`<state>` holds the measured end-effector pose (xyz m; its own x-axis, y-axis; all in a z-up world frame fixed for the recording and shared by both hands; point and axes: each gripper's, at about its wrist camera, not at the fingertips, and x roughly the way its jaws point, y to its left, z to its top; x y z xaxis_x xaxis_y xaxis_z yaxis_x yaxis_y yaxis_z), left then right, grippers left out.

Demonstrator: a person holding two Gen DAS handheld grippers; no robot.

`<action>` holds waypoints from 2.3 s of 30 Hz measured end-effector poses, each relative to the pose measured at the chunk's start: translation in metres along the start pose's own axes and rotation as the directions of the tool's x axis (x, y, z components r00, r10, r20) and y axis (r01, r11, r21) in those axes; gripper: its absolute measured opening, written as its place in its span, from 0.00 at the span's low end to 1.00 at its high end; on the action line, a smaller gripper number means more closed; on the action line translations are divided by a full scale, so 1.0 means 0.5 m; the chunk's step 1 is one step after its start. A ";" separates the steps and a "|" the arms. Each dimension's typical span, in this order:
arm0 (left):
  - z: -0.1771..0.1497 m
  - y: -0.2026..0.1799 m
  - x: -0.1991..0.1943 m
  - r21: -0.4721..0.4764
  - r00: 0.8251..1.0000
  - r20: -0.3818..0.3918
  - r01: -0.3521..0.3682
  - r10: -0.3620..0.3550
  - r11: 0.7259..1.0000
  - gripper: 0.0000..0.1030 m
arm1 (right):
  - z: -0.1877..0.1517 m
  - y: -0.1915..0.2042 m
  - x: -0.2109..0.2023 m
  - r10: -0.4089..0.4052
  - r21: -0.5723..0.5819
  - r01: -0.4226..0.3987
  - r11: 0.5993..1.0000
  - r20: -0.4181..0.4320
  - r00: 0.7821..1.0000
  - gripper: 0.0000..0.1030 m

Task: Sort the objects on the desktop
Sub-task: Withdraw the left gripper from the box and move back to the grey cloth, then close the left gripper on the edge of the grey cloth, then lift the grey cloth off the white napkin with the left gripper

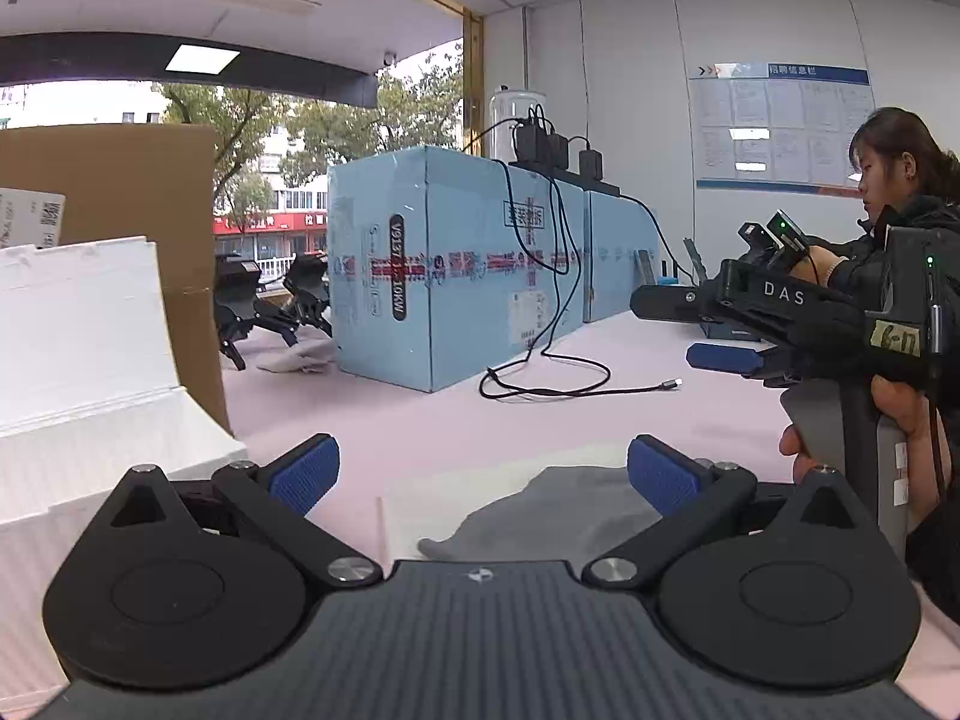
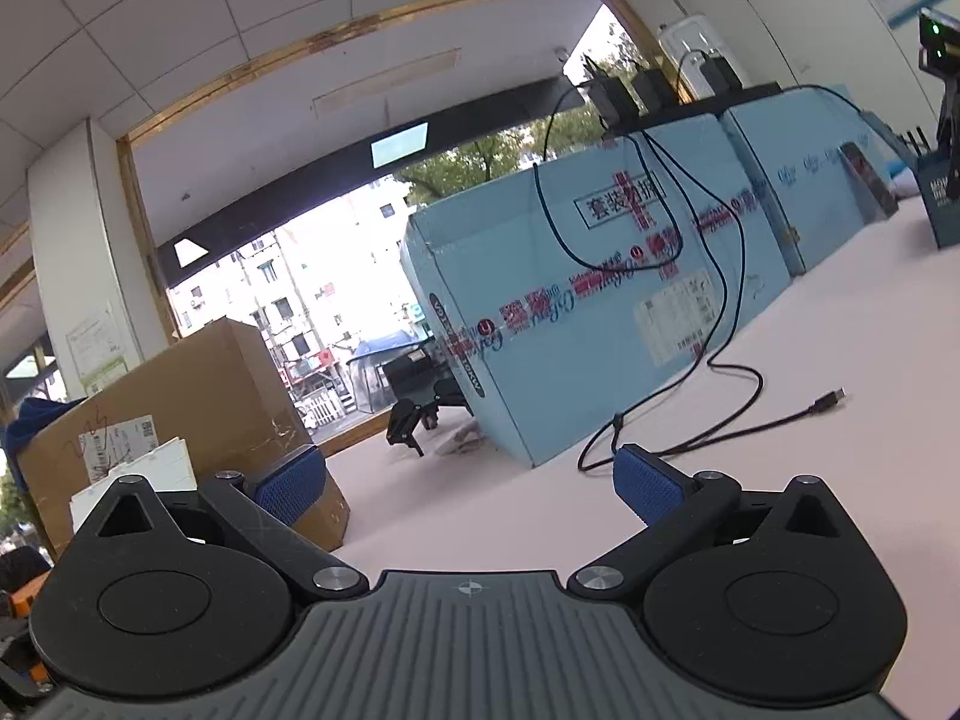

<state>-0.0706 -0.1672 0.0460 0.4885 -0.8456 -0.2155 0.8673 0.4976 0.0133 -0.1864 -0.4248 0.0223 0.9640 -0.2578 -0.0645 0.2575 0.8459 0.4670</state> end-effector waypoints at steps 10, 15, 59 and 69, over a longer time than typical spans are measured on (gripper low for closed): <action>-0.017 -0.055 0.079 0.033 0.963 -0.264 0.072 -0.061 0.997 1.00 | -0.004 -0.016 0.018 0.007 0.055 -0.001 0.998 -0.105 0.994 1.00; -0.034 -0.062 0.088 0.109 0.941 -0.337 0.064 -0.024 0.992 1.00 | -0.008 -0.008 0.024 0.013 0.028 -0.010 1.000 -0.129 0.992 1.00; -0.039 -0.035 0.087 0.010 0.940 -0.340 0.049 -0.043 0.999 0.43 | -0.082 0.037 -0.033 -0.126 -0.065 0.109 0.992 -0.412 0.902 0.23; -0.036 -0.057 0.062 0.076 0.961 -0.276 0.051 -0.028 0.996 0.37 | -0.085 0.081 -0.056 -0.179 -0.206 0.117 0.972 -0.314 0.932 0.12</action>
<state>-0.0818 -0.2038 0.0215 0.4185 -0.7729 -0.4769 0.8958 0.4377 0.0768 -0.2002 -0.3633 0.0057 0.8734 -0.2449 -0.4209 0.3766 0.8877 0.2649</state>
